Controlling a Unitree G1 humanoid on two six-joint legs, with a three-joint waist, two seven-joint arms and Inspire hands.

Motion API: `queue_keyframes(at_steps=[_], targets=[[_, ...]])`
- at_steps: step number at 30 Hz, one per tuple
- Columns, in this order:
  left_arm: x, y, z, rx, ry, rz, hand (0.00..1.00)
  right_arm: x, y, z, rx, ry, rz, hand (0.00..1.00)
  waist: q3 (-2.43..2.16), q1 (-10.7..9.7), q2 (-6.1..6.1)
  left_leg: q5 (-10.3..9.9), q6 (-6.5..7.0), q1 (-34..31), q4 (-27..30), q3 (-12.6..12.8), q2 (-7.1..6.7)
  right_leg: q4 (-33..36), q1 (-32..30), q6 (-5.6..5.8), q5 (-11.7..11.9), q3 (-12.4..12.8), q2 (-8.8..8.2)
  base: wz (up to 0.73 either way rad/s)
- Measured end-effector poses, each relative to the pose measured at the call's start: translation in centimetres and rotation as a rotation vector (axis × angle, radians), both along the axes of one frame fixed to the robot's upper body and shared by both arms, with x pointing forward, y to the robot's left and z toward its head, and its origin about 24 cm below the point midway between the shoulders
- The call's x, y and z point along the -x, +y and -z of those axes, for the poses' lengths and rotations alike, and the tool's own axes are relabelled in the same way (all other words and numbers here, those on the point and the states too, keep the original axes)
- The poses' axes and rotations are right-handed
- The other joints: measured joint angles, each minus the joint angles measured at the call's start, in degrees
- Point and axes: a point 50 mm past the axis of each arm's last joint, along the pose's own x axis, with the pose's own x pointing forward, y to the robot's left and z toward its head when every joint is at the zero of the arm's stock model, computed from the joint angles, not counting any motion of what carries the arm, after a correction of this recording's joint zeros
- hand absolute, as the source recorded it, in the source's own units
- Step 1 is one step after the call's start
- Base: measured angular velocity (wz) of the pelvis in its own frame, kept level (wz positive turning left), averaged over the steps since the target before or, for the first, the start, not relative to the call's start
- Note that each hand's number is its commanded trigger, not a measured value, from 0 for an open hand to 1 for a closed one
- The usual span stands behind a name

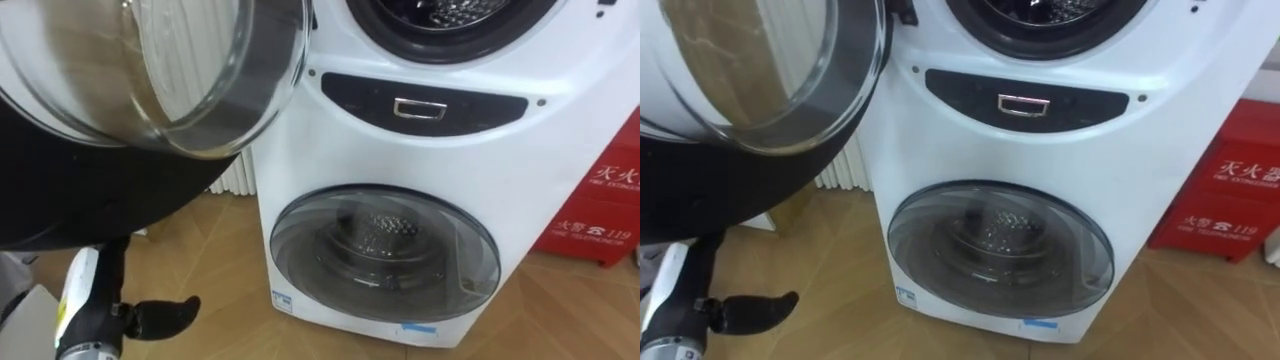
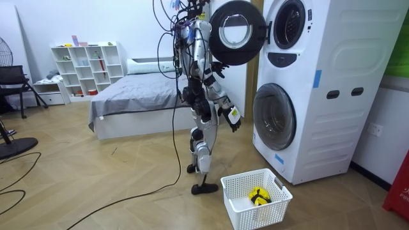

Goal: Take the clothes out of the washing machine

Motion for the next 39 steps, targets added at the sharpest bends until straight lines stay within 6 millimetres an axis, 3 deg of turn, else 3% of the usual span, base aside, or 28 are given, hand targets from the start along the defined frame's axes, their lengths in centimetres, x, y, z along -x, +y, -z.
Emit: queue_keyframes(at_steps=[11, 17, 20, 22, 24, 27, 31, 39], targets=[[0.6, -1.1, 0.3, 0.004, 0.023, 0.049, 0.00, -1.0, 1.2, 0.1, -0.027, -0.019, -0.058, 0.00, -0.15, -0.16, -0.23, 0.02, 0.02, 0.28, -0.49, 0.62, 0.03, 0.16, 0.08, 0.00, 0.01, 0.11, -0.13, -0.02], [1.1, -3.6, 0.6, -0.096, 0.061, 0.211, 0.00, -1.9, 1.5, 0.0, -0.035, -0.046, -0.078, 0.00, -0.10, -1.01, -0.26, 0.15, 0.16, 0.38, -0.27, 0.60, 0.00, 0.03, 0.18, 0.03, 0.01, 0.29, -0.21, 0.00], [0.9, -8.7, -3.9, -0.184, -0.200, 0.520, 0.00, -3.1, 2.2, -0.3, -0.047, -0.078, -0.116, 0.00, -0.07, -4.16, 0.05, 0.10, 0.21, 0.54, -0.09, 0.80, -0.03, 0.08, 0.15, 0.04, 0.00, 0.78, -0.20, -0.11], [0.5, -12.5, -7.8, -0.151, -0.470, 0.749, 0.00, -3.7, 2.9, -0.4, -0.056, -0.083, -0.169, 0.00, -0.47, -5.58, 0.87, 0.16, 0.17, 2.16, -1.46, 2.33, 0.05, 0.21, 0.28, 0.05, 0.06, 2.11, -0.20, -0.39], [0.6, -14.1, -9.0, -0.137, -0.553, 0.854, 0.00, -3.4, 3.2, -0.2, -0.068, -0.072, -0.189, 0.00, -0.62, -7.01, 1.17, 0.12, 0.05, 4.56, -3.06, 3.94, 0.01, 0.08, 1.28, 0.02, 0.04, 2.63, -0.19, -0.50], [1.5, -15.6, -8.6, -0.120, -0.535, 0.976, 0.00, -3.1, 3.5, 0.0, -0.076, -0.056, -0.193, 0.00, -0.69, -8.22, 2.05, -0.02, -0.37, 7.10, -4.98, 5.80, 0.39, 0.14, 1.97, -0.26, -0.26, 4.44, 0.25, -0.40], [2.2, -16.6, -8.0, -0.131, -0.477, 1.080, 0.00, -3.2, 4.0, 0.1, -0.084, -0.055, -0.207, 0.00, -0.43, -8.44, 1.58, -0.08, -0.69, 7.26, -5.22, 5.67, 0.60, 0.13, 1.77, -0.59, -0.80, 5.32, 0.64, -0.09], [2.2, -17.0, -6.7, -0.143, -0.414, 1.112, 0.00, -4.4, 4.4, -0.3, -0.093, -0.087, -0.210, 0.00, -0.13, -9.62, 0.62, -0.16, -0.79, 7.42, -5.33, 5.63, 0.56, 0.04, 1.87, -0.50, -0.94, 5.26, 0.56, 0.00]])
